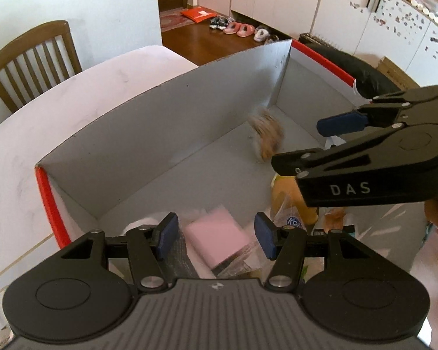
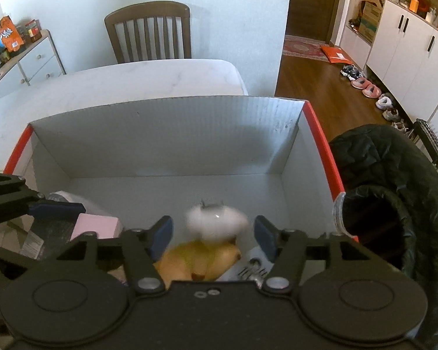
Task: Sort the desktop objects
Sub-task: 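Open the right tool to drop the plush while the left tool releases the pink pad, then move both open tools back over the remaining items on the table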
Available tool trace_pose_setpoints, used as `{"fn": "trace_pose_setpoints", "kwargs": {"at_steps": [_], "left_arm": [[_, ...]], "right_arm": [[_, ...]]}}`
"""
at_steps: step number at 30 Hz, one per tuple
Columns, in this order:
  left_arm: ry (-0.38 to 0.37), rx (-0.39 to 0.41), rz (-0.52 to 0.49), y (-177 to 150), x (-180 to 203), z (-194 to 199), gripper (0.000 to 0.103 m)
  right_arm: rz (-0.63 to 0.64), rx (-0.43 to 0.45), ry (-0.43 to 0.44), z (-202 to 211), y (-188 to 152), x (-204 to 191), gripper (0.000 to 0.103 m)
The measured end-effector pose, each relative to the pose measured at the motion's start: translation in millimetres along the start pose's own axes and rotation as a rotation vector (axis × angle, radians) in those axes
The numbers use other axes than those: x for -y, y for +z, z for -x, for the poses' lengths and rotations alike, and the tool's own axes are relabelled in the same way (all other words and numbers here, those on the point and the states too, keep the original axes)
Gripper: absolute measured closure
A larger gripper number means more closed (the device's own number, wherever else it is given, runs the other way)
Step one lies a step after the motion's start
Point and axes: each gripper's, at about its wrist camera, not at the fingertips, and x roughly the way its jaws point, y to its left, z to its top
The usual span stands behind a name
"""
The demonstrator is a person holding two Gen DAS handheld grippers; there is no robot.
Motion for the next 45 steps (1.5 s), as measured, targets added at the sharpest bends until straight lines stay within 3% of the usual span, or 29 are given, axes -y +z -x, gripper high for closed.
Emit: {"fn": "trace_pose_setpoints", "kwargs": {"at_steps": [5, 18, 29, 45], "left_arm": [[-0.018, 0.038, 0.009, -3.2, 1.1, 14.3, 0.039], [-0.04, 0.164, 0.0, -24.2, 12.4, 67.7, 0.039], [-0.082, 0.282, 0.013, -57.2, -2.3, 122.3, 0.039], [-0.097, 0.327, 0.008, -144.1, -55.3, 185.4, 0.039]], "right_arm": [[-0.012, 0.013, 0.001, 8.7, -1.4, 1.7, 0.037], [0.01, 0.08, 0.027, 53.7, -5.8, -8.1, 0.035], [0.008, 0.147, 0.036, 98.7, -24.5, -28.5, 0.033], [0.028, 0.19, 0.076, 128.0, -55.2, -125.2, 0.028]]}}
